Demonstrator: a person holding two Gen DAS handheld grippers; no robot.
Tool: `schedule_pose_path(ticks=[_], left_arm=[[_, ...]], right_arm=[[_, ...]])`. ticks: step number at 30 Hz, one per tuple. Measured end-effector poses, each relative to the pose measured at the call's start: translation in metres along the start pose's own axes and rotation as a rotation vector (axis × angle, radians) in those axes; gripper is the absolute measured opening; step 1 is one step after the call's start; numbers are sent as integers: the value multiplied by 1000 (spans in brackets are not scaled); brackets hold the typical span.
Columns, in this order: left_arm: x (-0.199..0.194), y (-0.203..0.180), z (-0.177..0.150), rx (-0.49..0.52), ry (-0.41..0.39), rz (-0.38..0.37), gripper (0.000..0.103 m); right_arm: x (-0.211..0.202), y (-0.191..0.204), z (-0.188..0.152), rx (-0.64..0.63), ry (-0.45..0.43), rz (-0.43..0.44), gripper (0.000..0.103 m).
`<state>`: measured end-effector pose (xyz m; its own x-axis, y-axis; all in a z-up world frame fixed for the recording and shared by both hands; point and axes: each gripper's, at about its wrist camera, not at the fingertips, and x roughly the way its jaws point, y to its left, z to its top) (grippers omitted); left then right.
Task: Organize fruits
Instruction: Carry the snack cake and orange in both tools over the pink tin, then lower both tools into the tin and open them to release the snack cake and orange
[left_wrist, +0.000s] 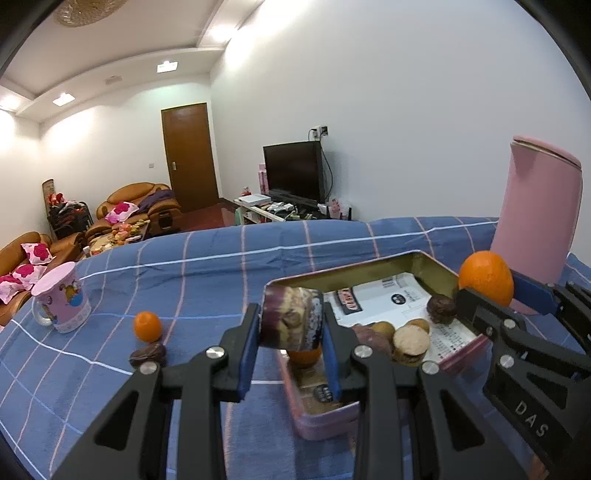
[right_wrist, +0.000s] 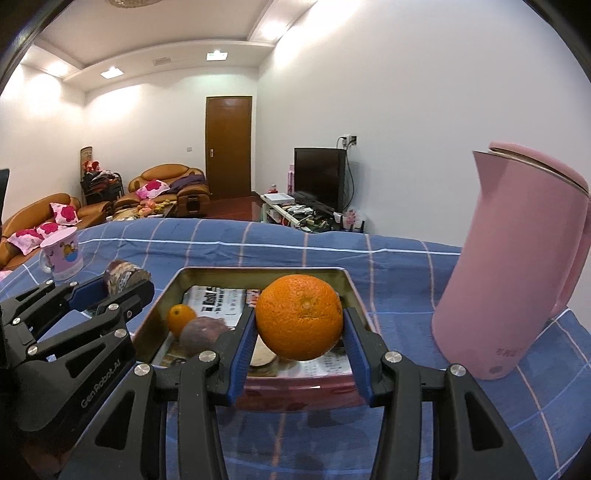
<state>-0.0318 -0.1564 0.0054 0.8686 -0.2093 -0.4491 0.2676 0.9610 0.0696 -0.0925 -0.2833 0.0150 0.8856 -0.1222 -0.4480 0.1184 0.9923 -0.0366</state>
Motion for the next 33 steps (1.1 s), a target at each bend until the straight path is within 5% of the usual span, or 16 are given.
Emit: schedule_pose_path(ticks=[33], left_arm=[[36,-44,22,-18,20,-99,33]], right_arm=[[18,-36,15,52,-34,-90,49]])
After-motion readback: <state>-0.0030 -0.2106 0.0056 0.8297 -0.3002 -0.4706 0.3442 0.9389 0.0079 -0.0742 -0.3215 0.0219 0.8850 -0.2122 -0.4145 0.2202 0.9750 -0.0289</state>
